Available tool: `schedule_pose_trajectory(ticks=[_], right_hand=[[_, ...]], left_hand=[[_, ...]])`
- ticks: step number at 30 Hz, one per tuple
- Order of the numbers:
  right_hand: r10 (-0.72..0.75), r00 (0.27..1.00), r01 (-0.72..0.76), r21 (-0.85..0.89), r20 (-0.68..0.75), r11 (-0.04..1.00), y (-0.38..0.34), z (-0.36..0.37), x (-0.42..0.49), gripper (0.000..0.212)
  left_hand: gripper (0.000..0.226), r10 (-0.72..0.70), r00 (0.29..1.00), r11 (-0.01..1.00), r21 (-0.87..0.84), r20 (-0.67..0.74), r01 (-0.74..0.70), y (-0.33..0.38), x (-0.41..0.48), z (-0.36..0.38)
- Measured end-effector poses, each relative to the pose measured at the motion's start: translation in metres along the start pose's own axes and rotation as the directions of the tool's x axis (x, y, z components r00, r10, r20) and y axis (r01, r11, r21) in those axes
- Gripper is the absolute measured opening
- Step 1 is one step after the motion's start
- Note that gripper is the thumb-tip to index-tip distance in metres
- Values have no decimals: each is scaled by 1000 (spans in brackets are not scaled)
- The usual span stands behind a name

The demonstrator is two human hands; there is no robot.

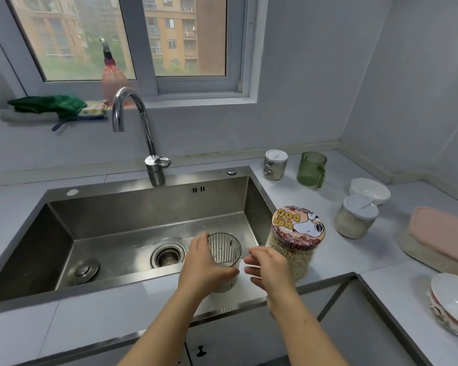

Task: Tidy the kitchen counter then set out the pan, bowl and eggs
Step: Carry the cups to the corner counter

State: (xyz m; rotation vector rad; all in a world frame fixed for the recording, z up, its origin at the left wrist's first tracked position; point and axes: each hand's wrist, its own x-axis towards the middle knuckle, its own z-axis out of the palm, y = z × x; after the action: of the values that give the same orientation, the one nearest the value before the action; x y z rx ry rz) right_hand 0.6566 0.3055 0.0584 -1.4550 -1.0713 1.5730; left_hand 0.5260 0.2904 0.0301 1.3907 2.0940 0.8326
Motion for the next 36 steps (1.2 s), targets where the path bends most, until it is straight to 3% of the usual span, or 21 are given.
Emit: schedule_pose_trajectory(ticks=[14,21,36], right_hand=[[7,999,-6,-35,47,999,0,-2,1,12],[-18,1000,18,-27,24,999,-5,-13,-4,11],[-266,956,281,129,-120,951,-91,-24,-1,16]], left_hand=[[96,-50,996,987,-158,-76,38,-7,-3,1],[94,-97,988,985,-152,-117,79,10,-4,-6],[89,79,972,927,-344,-220,-153,94,52,-53]])
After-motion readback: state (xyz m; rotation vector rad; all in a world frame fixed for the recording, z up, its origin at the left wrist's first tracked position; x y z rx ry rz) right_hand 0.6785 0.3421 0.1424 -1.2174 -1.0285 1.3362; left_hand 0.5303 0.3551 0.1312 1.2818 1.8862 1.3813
